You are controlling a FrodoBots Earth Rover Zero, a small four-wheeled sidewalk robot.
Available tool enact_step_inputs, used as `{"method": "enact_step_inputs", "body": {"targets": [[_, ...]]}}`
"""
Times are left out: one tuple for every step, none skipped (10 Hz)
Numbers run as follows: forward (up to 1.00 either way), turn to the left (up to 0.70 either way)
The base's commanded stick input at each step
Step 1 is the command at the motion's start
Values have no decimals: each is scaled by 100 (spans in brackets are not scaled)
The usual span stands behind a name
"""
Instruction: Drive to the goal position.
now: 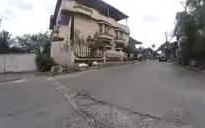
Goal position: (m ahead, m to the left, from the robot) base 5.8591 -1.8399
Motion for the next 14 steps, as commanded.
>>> {"method": "enact_step_inputs", "body": {"targets": [[100, -17], [100, -17], [100, -17], [100, -17], [100, -17], [100, -17], [100, -17], [100, -17], [100, -17], [100, -17], [100, -17], [100, -17], [100, -17], [100, -17]]}}
